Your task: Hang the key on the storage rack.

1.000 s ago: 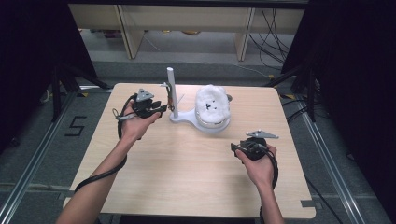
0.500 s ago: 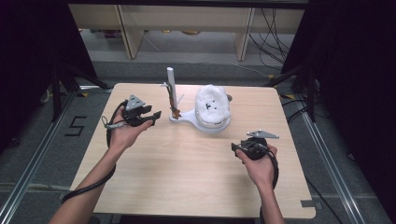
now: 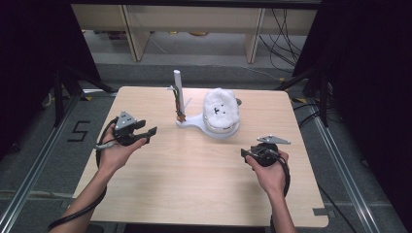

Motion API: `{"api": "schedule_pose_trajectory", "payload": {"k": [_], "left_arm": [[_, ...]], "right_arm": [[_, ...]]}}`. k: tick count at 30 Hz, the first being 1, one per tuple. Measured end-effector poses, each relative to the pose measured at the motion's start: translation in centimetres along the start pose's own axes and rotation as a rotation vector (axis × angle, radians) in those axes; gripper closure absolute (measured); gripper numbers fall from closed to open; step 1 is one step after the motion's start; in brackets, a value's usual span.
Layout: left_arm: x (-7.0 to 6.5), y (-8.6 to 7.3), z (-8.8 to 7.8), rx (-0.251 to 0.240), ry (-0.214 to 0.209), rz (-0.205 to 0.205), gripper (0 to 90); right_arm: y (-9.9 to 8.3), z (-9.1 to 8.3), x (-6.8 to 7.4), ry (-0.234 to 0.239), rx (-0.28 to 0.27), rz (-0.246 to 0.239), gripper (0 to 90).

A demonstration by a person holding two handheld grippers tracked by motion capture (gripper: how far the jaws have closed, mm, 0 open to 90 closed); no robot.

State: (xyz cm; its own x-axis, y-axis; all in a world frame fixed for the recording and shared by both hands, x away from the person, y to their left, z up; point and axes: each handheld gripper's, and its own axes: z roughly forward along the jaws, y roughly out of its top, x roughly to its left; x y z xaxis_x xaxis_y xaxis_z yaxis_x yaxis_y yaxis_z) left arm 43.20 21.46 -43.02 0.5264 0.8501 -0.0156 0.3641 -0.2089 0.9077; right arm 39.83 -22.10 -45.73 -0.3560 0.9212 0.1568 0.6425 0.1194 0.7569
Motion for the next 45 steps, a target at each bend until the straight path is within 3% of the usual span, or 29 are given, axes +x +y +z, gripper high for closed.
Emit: {"api": "schedule_pose_trajectory", "payload": {"k": [18,23,25,26,35,45], "left_arm": [[0.6,-5.8,-3.3,-0.021,0.052,-0.065,43.1],[0.8,-7.2,-3.9,-0.027,0.067,-0.071,42.9],[0.9,-7.7,-4.0,-0.031,0.07,-0.071,42.8],[0.9,-8.0,-4.1,-0.032,0.075,-0.07,42.6],[1.2,-11.0,-3.8,-0.027,0.105,-0.071,41.9],[1.4,-12.0,-3.7,-0.066,0.114,-0.087,41.2]], "right_arm": [[-0.1,0.0,-0.1,0.016,-0.004,0.004,54.6],[-0.1,0.0,0.1,-0.002,-0.003,0.015,54.6],[-0.1,-0.1,0.4,0.011,0.002,0.047,54.6],[-0.1,0.0,0.0,0.014,-0.006,0.007,54.5],[-0.4,0.4,-0.2,0.013,0.002,0.006,54.3],[-1.0,1.2,-0.3,0.013,0.024,-0.013,53.6]]}}
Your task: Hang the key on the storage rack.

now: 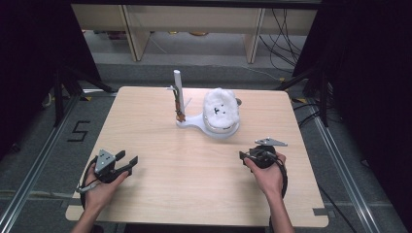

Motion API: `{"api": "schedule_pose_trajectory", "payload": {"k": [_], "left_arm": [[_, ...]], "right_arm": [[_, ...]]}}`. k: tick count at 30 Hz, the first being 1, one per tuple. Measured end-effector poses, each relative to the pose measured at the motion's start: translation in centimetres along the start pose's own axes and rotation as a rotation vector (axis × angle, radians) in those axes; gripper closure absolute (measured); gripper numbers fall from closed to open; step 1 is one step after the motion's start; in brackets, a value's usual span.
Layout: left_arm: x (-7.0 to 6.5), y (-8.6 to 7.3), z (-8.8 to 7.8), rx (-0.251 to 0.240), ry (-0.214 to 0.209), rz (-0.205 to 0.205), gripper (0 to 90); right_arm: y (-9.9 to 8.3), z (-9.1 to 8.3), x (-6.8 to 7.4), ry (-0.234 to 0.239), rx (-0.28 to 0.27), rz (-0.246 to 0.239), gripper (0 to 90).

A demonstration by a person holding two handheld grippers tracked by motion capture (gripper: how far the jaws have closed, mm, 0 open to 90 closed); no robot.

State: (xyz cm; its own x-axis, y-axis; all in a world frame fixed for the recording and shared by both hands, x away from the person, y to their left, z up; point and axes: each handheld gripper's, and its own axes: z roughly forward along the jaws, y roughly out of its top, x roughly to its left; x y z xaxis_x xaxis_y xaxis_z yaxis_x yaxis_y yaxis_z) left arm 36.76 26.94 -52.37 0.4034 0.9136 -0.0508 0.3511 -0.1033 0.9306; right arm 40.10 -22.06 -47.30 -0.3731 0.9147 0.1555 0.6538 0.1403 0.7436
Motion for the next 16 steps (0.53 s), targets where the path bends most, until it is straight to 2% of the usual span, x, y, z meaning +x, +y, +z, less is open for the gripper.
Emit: {"api": "schedule_pose_trajectory", "payload": {"k": [2,4,7,12,16], "left_arm": [[-0.02,-0.02,-0.06,-0.007,0.003,0.002,41.1],[-0.02,-0.04,-0.08,-0.012,0.005,0.001,41.1],[-0.06,-0.02,-0.17,-0.008,0.016,0.001,41.0],[-0.06,-0.02,-0.18,-0.007,0.021,0.0,41.1],[-0.05,-0.02,-0.15,-0.008,0.021,-0.001,41.0]], "right_arm": [[-0.09,0.2,0.03,0.009,-0.006,0.008,53.2],[-0.15,0.21,0.16,-0.003,0.006,0.013,53.1],[-0.25,0.36,0.09,0.012,-0.005,0.008,52.9],[-0.36,0.42,0.16,0.002,0.003,0.008,52.7],[-0.37,0.48,0.14,0.015,-0.002,0.003,52.5]]}}
